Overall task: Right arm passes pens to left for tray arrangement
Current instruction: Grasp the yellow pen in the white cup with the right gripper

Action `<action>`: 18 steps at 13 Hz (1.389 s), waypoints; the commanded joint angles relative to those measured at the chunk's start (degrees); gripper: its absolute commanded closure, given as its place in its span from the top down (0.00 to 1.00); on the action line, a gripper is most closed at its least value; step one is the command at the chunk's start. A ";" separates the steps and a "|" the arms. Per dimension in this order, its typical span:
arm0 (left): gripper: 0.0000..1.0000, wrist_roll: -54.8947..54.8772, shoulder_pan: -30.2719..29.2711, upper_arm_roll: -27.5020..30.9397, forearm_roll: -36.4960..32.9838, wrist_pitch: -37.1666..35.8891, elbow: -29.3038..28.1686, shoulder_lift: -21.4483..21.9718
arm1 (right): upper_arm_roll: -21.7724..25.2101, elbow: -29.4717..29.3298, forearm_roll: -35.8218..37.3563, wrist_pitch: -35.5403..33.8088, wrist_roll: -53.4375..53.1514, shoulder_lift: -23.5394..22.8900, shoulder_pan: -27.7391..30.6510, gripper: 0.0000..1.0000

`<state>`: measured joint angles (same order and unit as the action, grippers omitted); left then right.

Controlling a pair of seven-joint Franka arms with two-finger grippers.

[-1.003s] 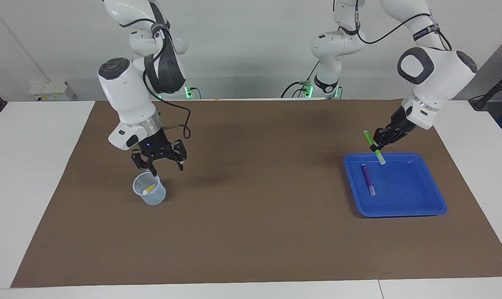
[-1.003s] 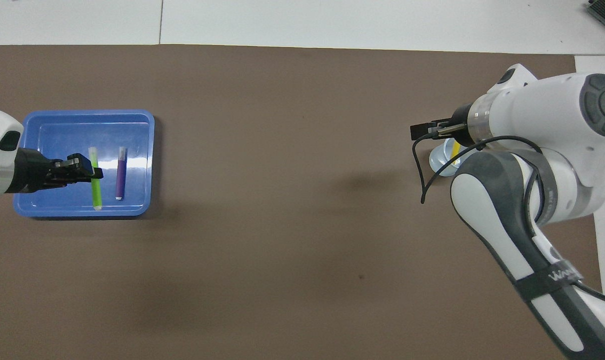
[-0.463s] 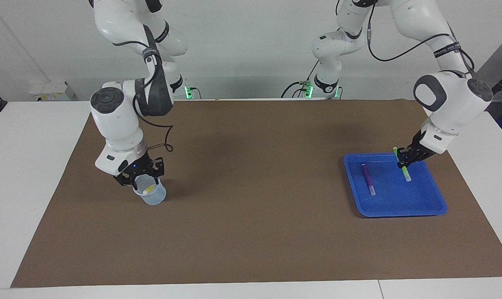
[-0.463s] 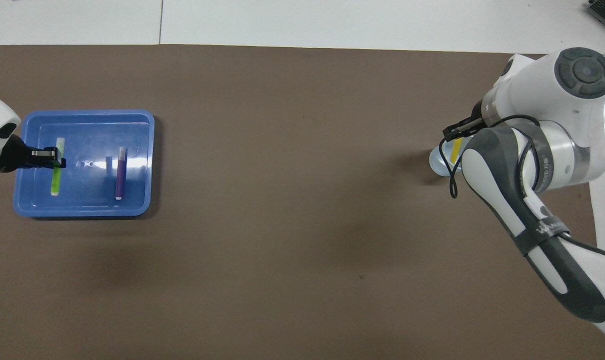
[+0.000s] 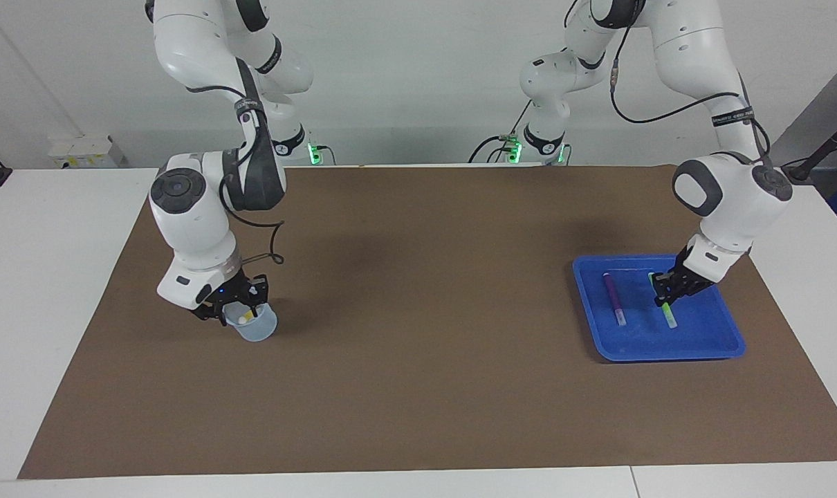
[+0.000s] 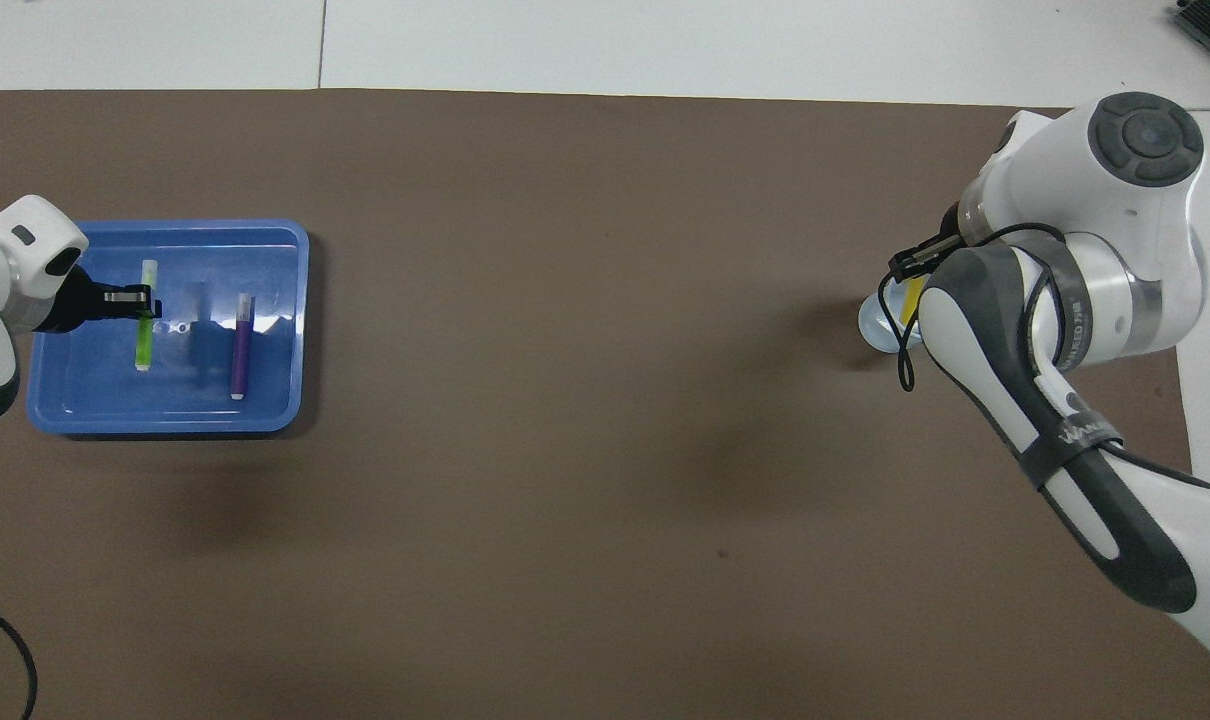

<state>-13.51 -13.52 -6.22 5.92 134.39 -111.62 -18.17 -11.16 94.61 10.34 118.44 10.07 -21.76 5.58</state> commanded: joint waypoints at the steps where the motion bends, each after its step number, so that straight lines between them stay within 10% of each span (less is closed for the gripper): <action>1: 0.00 1.29 2.54 0.77 -0.12 1.66 -1.32 0.07 | -0.97 -1.09 0.91 0.39 1.18 -1.18 1.18 0.55; 10: 0.00 1.29 1.04 0.86 -0.65 7.56 -2.46 -0.90 | -0.97 -0.30 0.30 0.83 0.75 -1.18 1.18 0.38; 14: 0.97 1.29 0.86 0.86 -0.65 7.64 -2.29 -0.99 | -0.97 -0.04 0.21 1.88 0.48 -1.18 1.10 0.36; 18: 1.00 1.29 0.60 0.86 -0.65 7.20 -1.76 -0.90 | -0.97 0.58 0.12 2.32 0.31 -1.18 1.10 0.36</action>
<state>-12.49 -12.41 -5.22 5.92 140.87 -113.55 -19.00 -11.21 94.69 10.34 119.52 10.08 -22.58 5.67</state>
